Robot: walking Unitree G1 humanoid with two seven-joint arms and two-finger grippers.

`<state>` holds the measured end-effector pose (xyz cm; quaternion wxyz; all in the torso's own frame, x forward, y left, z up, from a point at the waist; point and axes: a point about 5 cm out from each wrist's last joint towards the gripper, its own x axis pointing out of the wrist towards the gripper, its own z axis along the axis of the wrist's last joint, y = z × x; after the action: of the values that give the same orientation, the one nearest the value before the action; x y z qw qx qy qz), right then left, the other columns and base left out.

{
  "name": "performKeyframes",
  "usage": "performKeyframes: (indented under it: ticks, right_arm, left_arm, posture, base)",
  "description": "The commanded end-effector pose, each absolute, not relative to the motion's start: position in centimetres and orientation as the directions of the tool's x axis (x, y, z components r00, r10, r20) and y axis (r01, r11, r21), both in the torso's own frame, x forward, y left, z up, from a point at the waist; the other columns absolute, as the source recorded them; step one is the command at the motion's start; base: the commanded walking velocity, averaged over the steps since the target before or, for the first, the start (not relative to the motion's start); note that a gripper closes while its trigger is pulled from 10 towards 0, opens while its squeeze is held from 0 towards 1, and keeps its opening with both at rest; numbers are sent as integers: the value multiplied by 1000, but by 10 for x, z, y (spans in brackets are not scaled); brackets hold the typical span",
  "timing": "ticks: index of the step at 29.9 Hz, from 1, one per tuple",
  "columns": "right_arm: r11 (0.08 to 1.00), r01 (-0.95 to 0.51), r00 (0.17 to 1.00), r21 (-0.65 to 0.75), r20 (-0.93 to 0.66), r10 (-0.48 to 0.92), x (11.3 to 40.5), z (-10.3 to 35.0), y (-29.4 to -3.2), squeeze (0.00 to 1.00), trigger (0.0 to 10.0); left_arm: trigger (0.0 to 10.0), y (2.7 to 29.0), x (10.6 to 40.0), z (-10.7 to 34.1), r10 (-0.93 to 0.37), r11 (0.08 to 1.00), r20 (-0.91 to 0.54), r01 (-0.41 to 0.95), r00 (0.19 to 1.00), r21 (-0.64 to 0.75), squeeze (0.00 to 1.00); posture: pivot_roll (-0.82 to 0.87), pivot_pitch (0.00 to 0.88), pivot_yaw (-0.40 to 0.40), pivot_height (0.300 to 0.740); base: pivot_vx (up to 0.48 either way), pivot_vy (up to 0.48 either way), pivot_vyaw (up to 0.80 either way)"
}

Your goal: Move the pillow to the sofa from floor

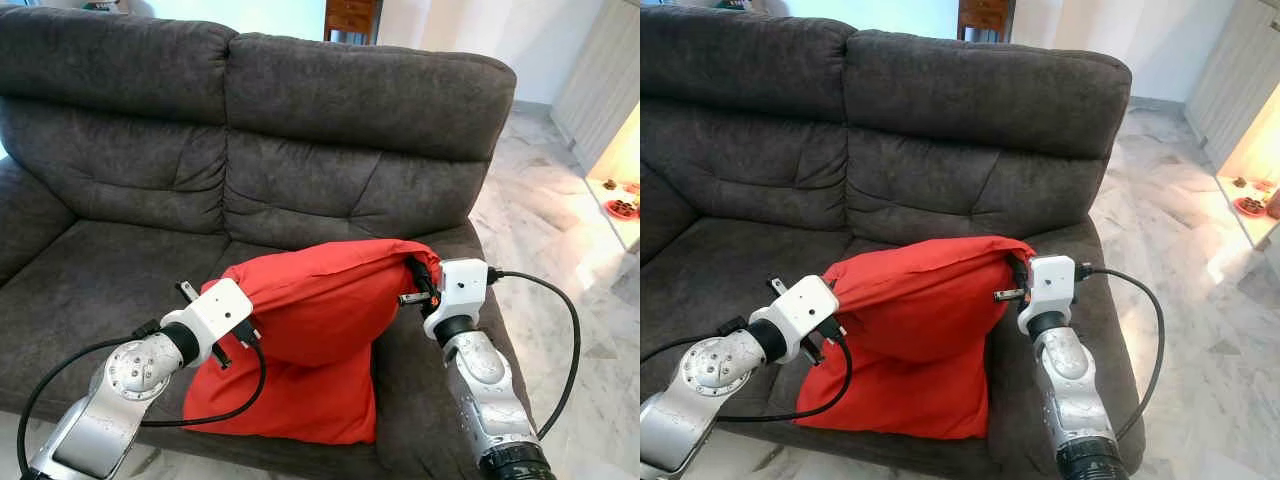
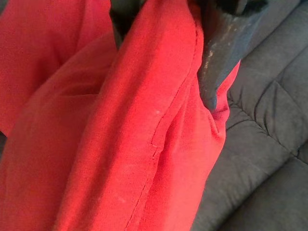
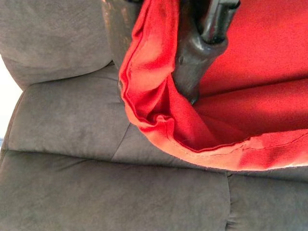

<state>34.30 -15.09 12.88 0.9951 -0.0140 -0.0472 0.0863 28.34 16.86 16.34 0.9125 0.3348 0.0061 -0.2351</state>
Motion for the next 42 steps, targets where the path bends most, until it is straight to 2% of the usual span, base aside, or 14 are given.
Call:
performKeyframes:
  ticks: [1, 5, 7, 12, 13, 14, 15, 16, 17, 18, 29, 35, 42]
  right_arm:
    - [999, 48, 994, 6, 97, -48, 340, 131, -192, 0, 10000]
    - [996, 85, 993, 23, 79, -87, 339, 130, -197, 0, 10000]
    - [994, 101, 993, 32, 63, -103, 337, 125, -199, 0, 10000]
    - [993, 106, 994, 52, 31, -108, 334, 115, -196, 0, 10000]
    - [993, 105, 994, 54, 29, -107, 333, 115, -196, 0, 10000]
    - [994, 98, 995, 58, 27, -100, 333, 114, -194, 67, 10000]
    - [994, 98, 995, 58, 27, -100, 333, 114, -194, 67, 10000]
    - [994, 96, 995, 59, 26, -97, 332, 114, -193, 396, 10000]
    - [994, 92, 995, 62, 26, -94, 332, 114, -192, 784, 10000]
    - [994, 88, 996, 64, 27, -90, 332, 114, -190, 1000, 10000]
    - [992, 101, 994, 73, 32, -104, 332, 115, -187, 1000, 10000]
    - [985, 149, 988, 91, 16, -151, 329, 111, -196, 1000, 10000]
    - [983, 156, 987, 94, 23, -159, 329, 113, -196, 1000, 10000]
  left_arm:
    - [10000, 195, 286, 161, -304, 688, -191, 354, 933, 633, 0]
    - [10000, 194, 289, 159, -308, 681, -187, 354, 933, 641, 0]
    - [10000, 193, 292, 159, -297, 724, -152, 327, 943, 607, 0]
    - [10000, 184, 290, 147, -313, 737, -175, 355, 934, 575, 0]
    - [10000, 183, 289, 145, -316, 738, -181, 361, 931, 569, 82]
    - [10000, 180, 288, 143, -326, 735, -188, 374, 926, 566, 702]
    - [10000, 180, 288, 143, -326, 735, -188, 374, 926, 566, 702]
    - [10000, 179, 288, 142, -330, 733, -188, 376, 925, 567, 1000]
    - [10000, 178, 288, 141, -329, 736, -189, 377, 925, 563, 1000]
    - [10000, 178, 289, 140, -326, 743, -185, 373, 927, 556, 1000]
    - [10000, 184, 290, 141, -303, 746, -178, 349, 936, 567, 1000]
    - [10000, 193, 291, 137, -262, 755, -172, 313, 949, 577, 1000]
    - [10000, 182, 290, 138, -316, 737, -164, 350, 935, 579, 1000]
  posture:
    - [100, 129, -68, 740]
    - [101, 129, -69, 740]
    - [99, 129, -69, 740]
    - [99, 131, -69, 740]
    - [99, 132, -70, 740]
    - [99, 132, -69, 740]
    - [99, 132, -69, 740]
    - [99, 132, -69, 740]
    - [99, 132, -69, 740]
    - [96, 131, -69, 740]
    - [99, 126, -68, 740]
    - [101, 124, -70, 740]
    - [98, 122, -70, 740]
  base:
    - [0, 0, 0]
    - [0, 0, 0]
    - [0, 0, 0]
    - [0, 0, 0]
    - [0, 0, 0]
    - [0, 0, 0]
    - [0, 0, 0]
    - [0, 0, 0]
    - [0, 0, 0]
    - [0, 0, 0]
    - [0, 0, 0]
    - [0, 0, 0]
    - [0, 0, 0]
